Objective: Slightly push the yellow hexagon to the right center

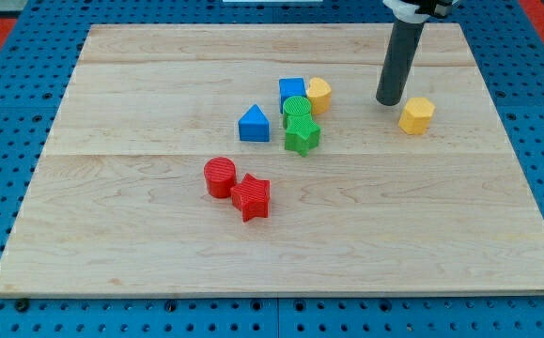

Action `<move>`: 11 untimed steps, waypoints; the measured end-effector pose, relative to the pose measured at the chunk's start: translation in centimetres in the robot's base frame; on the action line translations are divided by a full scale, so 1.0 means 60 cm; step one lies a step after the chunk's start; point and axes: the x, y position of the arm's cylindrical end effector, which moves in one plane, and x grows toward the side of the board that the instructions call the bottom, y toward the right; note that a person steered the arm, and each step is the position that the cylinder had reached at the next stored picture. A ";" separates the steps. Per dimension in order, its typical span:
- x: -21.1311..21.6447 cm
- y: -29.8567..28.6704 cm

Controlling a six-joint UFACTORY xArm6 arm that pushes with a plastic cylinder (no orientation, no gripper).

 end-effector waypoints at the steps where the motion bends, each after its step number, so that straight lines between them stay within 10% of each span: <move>1: 0.000 0.066; 6: -0.018 0.004; 9: 0.071 0.051; 11: 0.266 -0.010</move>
